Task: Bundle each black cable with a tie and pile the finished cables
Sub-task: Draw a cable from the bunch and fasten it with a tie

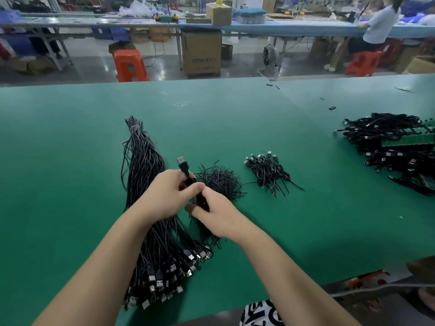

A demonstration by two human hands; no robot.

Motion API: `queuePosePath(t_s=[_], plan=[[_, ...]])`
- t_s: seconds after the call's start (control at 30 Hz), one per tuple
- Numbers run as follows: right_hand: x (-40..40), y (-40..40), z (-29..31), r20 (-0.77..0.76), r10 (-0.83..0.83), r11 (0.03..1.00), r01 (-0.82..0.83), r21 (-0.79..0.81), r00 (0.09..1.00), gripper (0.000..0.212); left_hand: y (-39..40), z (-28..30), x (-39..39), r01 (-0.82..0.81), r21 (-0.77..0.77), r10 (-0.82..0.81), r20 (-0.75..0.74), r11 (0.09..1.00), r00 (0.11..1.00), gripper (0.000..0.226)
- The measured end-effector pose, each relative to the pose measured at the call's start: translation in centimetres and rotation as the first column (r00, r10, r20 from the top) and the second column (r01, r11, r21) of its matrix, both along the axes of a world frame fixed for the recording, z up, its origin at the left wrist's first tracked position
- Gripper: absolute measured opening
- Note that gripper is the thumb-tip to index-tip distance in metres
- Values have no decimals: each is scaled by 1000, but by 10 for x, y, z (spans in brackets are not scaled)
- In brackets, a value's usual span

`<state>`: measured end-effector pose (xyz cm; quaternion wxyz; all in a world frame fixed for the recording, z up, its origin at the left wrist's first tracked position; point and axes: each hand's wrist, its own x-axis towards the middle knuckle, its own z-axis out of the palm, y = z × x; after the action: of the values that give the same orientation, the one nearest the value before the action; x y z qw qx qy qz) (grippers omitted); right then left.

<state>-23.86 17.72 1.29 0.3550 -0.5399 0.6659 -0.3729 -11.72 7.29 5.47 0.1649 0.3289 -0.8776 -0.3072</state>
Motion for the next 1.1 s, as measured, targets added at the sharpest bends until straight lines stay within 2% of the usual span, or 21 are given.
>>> queuePosePath(t_s=[0.07, 0.13, 0.3, 0.33, 0.37, 0.4, 0.43, 0.47, 0.5, 0.53, 0.6, 0.67, 0.73, 0.9, 1.1], plan=[[1, 0, 1, 272, 15, 1000, -22, 21, 962, 14, -3, -1, 0, -5, 5, 5, -14, 1000, 1000, 34], [1, -2, 2, 369, -1, 1000, -9, 25, 930, 14, -5, -2, -1, -1, 15, 1, -33, 1000, 999, 34], [-3, -8, 0, 205, -34, 999, 31, 15, 978, 26, -10, -7, -9, 11, 54, -9, -38, 998, 999, 20], [-5, -8, -2, 196, -49, 999, 48, 9, 979, 28, -12, -10, -10, 35, 109, -29, -50, 993, 998, 18], [-6, -9, -4, 187, -72, 997, 72, 6, 980, 29, -15, -13, -10, 73, 229, -50, -102, 971, 994, 14], [-9, -10, -7, 164, -100, 995, 100, 5, 981, 29, -18, -16, -10, 125, 412, -43, -200, 902, 979, 10], [-12, -11, -9, 126, -131, 991, 132, 5, 983, 28, -22, -21, -9, 174, 596, 21, -306, 784, 952, 13], [-16, -11, -11, 87, -166, 986, 166, 7, 982, 28, -27, -29, -9, 187, 716, 126, -360, 673, 924, 19], [-21, -11, -14, 54, -203, 979, 203, 5, 978, 29, -32, -38, -9, 138, 763, 222, -349, 632, 911, 21], [-26, -11, -16, 24, -238, 971, 238, 1, 971, 30, -36, -48, -10, 34, 754, 288, -291, 656, 913, 17], [-35, -9, -19, -12, -282, 960, 281, -11, 959, 32, -41, -72, -12, -202, 577, 309, -93, 791, 946, 12], [-41, -9, -23, -14, -289, 957, 288, -17, 957, 32, -42, -97, -11, -262, 295, 226, 149, 919, 963, 12], [-44, -9, -25, 4, -286, 958, 286, -12, 958, 33, -42, -114, -9, -272, 79, 233, 324, 959, 917, 18], [-48, -11, -28, 5, -297, 955, 297, -19, 955, 33, -43, -128, -16, -308, -181, 355, 378, 934, 855, 31], [-51, -12, -30, 23, -300, 954, 300, -7, 954, 31, -47, -132, -27, -335, -200, 388, 369, 921, 845, 12]])
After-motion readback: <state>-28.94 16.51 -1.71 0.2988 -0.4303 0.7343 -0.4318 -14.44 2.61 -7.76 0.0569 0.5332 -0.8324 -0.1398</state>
